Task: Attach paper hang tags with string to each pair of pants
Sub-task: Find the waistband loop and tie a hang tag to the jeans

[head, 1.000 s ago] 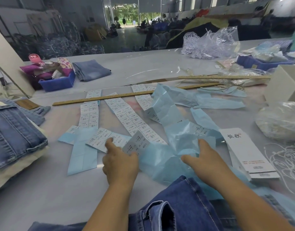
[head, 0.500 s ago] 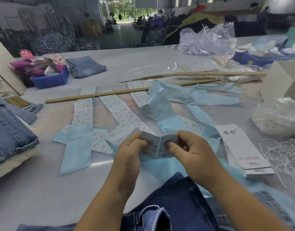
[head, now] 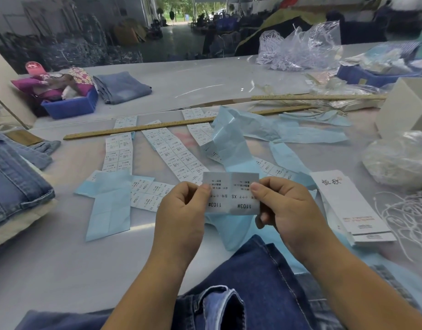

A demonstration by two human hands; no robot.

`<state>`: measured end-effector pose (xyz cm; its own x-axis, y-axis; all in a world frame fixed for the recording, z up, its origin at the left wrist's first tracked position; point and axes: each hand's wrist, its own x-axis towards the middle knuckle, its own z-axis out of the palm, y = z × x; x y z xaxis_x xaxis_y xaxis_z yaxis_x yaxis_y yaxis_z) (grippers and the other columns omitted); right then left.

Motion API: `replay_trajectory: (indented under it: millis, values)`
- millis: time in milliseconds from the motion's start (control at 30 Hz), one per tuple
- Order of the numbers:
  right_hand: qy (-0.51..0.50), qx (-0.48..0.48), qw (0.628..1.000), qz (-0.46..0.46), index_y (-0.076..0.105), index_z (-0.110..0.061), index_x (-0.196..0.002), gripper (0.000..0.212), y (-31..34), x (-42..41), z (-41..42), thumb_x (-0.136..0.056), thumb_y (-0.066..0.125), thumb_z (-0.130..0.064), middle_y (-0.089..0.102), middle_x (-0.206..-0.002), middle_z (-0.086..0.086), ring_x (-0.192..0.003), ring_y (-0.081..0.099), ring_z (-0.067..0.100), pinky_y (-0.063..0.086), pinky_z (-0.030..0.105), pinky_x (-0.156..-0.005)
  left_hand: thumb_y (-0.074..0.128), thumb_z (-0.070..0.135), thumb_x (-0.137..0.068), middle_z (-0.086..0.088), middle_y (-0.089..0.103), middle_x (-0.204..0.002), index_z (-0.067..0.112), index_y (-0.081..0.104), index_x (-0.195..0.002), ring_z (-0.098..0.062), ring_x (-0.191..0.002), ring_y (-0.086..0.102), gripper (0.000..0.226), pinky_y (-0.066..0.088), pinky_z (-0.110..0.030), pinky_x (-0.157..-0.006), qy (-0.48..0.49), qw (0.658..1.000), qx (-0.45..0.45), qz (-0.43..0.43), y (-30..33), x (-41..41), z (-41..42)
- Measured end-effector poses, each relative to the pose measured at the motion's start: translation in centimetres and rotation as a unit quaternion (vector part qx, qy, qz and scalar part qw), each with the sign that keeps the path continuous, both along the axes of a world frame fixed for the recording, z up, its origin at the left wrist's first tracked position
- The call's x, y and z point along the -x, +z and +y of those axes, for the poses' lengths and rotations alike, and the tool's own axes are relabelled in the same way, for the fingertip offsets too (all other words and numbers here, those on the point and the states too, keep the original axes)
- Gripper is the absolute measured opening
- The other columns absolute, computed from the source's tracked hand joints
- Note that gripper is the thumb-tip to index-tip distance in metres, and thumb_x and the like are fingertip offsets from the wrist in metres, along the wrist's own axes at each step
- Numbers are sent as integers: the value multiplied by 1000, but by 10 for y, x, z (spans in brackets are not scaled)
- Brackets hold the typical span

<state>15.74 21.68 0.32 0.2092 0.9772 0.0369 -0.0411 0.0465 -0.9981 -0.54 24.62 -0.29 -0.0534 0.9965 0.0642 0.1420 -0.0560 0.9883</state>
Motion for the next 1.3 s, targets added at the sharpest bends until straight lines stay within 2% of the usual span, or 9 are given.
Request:
replay_trajectory:
  millis: [200, 300, 400, 467, 600, 667, 833, 1067, 1300]
  values:
    - [48, -6, 998, -31, 75, -19, -76, 27, 0, -3, -3, -96, 58, -15, 69, -74, 5, -66, 56, 15, 54, 29, -64, 48, 60, -91, 17, 70, -74, 38, 73, -73, 7, -66, 58, 38, 44, -16, -65, -66, 997, 30, 15, 3, -1, -4]
    - [54, 37, 976, -206, 75, -15, -83, 18, -4, -7, -3, -93, 60, -14, 72, -81, 4, -77, 59, 21, 50, 29, -73, 66, 29, -91, 16, 70, -69, 28, 73, -73, 6, -64, 60, 19, 41, -6, -54, -66, 995, 11, 69, 1, 1, -2]
    - [-79, 58, 944, -316, 71, -25, -96, 20, -7, -19, 3, -88, 58, -12, 68, -105, -9, -105, 58, 13, 41, 13, -80, 67, 9, -81, 13, 67, -62, 15, 64, -69, 0, -62, 61, 13, 39, -8, -45, -25, 990, 12, 137, -6, 5, 2]
    - [-131, 110, 902, -397, 64, -22, -121, 34, -10, -27, 7, -87, 58, -22, 61, -127, 0, -120, 49, 21, 38, 28, -94, 65, 10, -77, 7, 65, -64, 15, 60, -67, -7, -66, 60, 12, 39, -11, -43, 14, 983, 2, 185, -9, 7, 5]
    - [-54, 263, 861, -432, 49, -27, -127, 50, -24, -29, 11, -81, 63, -37, 58, -110, -1, -101, 51, 24, 38, 31, -80, 60, 7, -75, 4, 57, -72, 22, 49, -71, -11, -66, 52, 19, 35, -25, -49, 57, 955, -24, 291, -14, 10, 10]
    - [-52, 249, 878, -406, 50, -28, -122, 49, -29, -29, 11, -77, 68, -34, 47, -89, -11, -91, 50, 19, 41, 31, -78, 56, 2, -75, 4, 54, -76, 24, 45, -76, -18, -69, 51, 25, 35, -31, -53, 69, 948, -37, 307, -16, 9, 11]
    - [-51, 115, 916, -381, 62, -27, -114, 40, -24, -22, 8, -77, 70, -14, 58, -90, -11, -79, 55, 7, 39, 17, -65, 57, 10, -81, 11, 48, -83, 29, 47, -80, -17, -80, 50, 22, 36, -31, -67, -4, 922, -101, 374, -18, -6, 8]
    - [83, -61, 932, -347, 66, -24, -69, 32, -1, -7, -9, -71, 63, 8, 62, -77, -8, -80, 59, 8, 46, 19, -72, 41, 53, -89, 10, 64, -78, 27, 59, -78, -11, -77, 58, 34, 43, -33, -68, -82, 967, 22, 239, -16, -15, 7]
    - [211, -43, 902, -373, 68, -27, -64, 42, -1, -6, -12, -68, 52, 12, 60, -92, -22, -94, 59, -1, 41, 11, -81, 53, 66, -83, 8, 75, -85, 42, 77, -79, -6, -77, 68, 35, 51, -24, -70, -127, 969, 96, -191, -1, -16, 6]
